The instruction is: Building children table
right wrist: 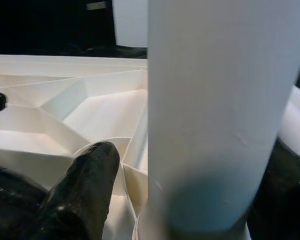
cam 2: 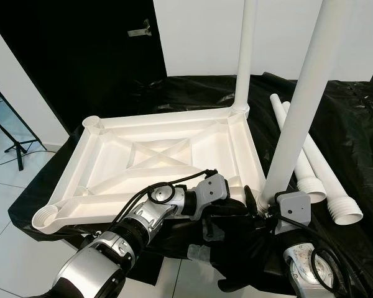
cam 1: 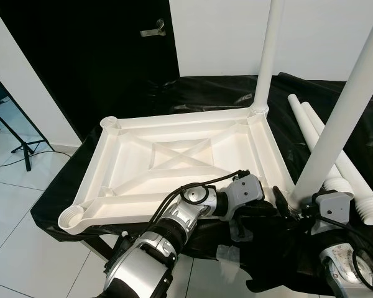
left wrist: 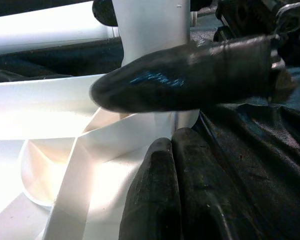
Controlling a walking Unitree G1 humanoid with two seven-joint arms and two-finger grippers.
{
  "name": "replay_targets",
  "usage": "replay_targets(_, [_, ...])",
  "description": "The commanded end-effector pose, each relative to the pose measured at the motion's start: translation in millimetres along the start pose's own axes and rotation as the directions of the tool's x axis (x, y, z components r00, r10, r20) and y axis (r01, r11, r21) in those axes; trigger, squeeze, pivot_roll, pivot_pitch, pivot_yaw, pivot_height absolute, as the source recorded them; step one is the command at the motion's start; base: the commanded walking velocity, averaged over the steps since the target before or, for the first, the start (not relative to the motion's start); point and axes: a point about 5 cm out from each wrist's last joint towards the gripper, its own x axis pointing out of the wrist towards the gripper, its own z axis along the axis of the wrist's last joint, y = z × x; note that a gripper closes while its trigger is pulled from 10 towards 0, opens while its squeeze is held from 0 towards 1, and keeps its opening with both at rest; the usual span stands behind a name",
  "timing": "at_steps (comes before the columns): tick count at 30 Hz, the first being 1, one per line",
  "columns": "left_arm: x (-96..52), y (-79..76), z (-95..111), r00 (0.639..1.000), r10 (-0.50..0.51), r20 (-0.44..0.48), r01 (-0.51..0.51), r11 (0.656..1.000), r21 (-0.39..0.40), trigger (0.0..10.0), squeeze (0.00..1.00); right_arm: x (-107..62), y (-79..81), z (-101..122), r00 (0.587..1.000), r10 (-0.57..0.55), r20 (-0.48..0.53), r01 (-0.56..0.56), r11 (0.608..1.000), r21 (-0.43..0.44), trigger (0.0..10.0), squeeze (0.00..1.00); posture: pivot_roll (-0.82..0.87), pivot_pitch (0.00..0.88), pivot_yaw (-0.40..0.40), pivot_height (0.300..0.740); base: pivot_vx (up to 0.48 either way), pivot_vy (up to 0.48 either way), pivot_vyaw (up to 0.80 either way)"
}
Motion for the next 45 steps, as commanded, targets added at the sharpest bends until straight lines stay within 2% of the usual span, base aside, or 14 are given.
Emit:
replay_targets(1, [0.6,-33.5,-58.1,0.974,-0.036,-0.224,-0.006,0.982,-0.187,10.0,0.0,-0.4,4.6,-6.3,0.993,0.111,-0.04,-0.11,0.994,0.015,4.5,0.0,0.0,0.0,0.088,0.74,0.0,0.0,0.0])
replay_targets(3, [0.6,-33.5,-58.1,0.974,-0.036,-0.224,-0.006,0.982,-0.187,10.0,0.0,-0.4,4.6,-6.3,0.993,0.111,-0.04,-0.11,0.994,0.015,4.5,0.0,0.0,0.0,0.088,0.74,0.0,0.0,0.0])
replay_targets(4, [0.7,-33.5,-58.0,0.974,-0.036,-0.224,-0.007,0.982,-0.186,10.0,0.0,-2.8,2.9,-7.9,0.985,0.16,-0.062,-0.16,0.987,0.01,0.0,0.0,0.0,0.0,0.088,0.74,0.0,0.0,0.0])
replay_targets(13, [0.7,-32.4,-57.1,0.974,-0.033,-0.222,-0.009,0.983,-0.184,10.0,0.0,-18.7,17.4,-17.1,0.954,0.258,-0.151,-0.241,0.963,0.122,0.0,0.0,0.0,0.0,0.092,0.74,0.0,0.0,0.0])
replay_targets(17, [-0.3,-32.6,-58.1,0.974,-0.034,-0.225,-0.008,0.983,-0.185,10.0,0.0,-20.9,22.0,-20.0,0.983,0.092,-0.159,-0.061,0.98,0.191,0.0,0.0,0.0,0.0,0.092,0.74,0.0,0.0,0.0])
replay_targets(20, [-1.5,-32.6,-59.3,0.973,-0.033,-0.228,-0.01,0.982,-0.186,10.0,0.0,-20.8,13.8,-18.9,0.97,-0.2,-0.137,0.224,0.957,0.184,0.0,0.0,0.01,0.0,0.096,0.74,0.0,0.0,0.0])
replay_targets(26, [-1.5,-32.8,-59.3,0.973,-0.036,-0.229,-0.007,0.983,-0.184,10.0,0.0,-21.5,1.8,-11.8,0.918,-0.383,-0.103,0.395,0.907,0.145,0.0,0.0,0.01,0.0,0.097,0.74,0.0,0.0,0.0])
replay_targets(32, [-0.4,-32.6,-58.3,0.973,-0.036,-0.226,-0.007,0.983,-0.185,10.0,0.0,-20.9,0.4,-9.3,0.905,-0.413,-0.104,0.424,0.897,0.127,0.0,0.0,0.01,0.0,0.093,0.74,0.0,0.0,0.0])
replay_targets(33, [-0.2,-32.9,-58.3,0.973,-0.036,-0.226,-0.006,0.983,-0.185,10.0,0.0,-19.2,2.7,-9.6,0.914,-0.39,-0.109,0.402,0.908,0.119,4.0,0.0,0.0,0.0,0.093,0.74,0.0,0.0,0.0])
replay_targets(35, [0.2,-33.3,-58.2,0.974,-0.038,-0.225,-0.005,0.983,-0.186,10.0,0.0,-17.0,5.5,-9.4,0.928,-0.357,-0.107,0.368,0.922,0.117,4.0,0.0,0.0,0.0,0.092,0.74,0.0,0.0,0.0])
replay_targets(36, [0.5,-33.6,-58.2,0.974,-0.038,-0.225,-0.004,0.982,-0.187,10.0,0.0,-14.3,8.5,-8.8,0.945,-0.313,-0.099,0.324,0.938,0.122,10.0,1.0,0.0,0.0,0.091,0.74,0.0,0.0,0.0])
replay_targets(40, [1.0,-34.2,-58.2,0.974,-0.038,-0.223,-0.006,0.982,-0.19,10.0,0.0,-6.9,8.8,-7.8,0.982,-0.168,-0.084,0.177,0.978,0.107,10.0,1.0,0.0,0.0,0.089,0.74,0.0,0.0,0.0])
replay_targets(41, [1.2,-34.3,-58.1,0.974,-0.037,-0.222,-0.006,0.982,-0.19,10.0,0.0,-5.0,4.5,-7.7,0.99,-0.119,-0.082,0.125,0.989,0.079,10.0,0.0,0.0,0.0,0.088,0.74,0.0,0.0,0.0])
replay_targets(45, [1.0,-33.8,-58.0,0.975,-0.035,-0.221,-0.008,0.982,-0.191,10.0,0.0,-4.9,0.3,-6.8,0.995,-0.065,-0.081,0.07,0.995,0.07,10.0,0.0,0.0,0.0,0.085,0.74,0.0,0.0,0.0])
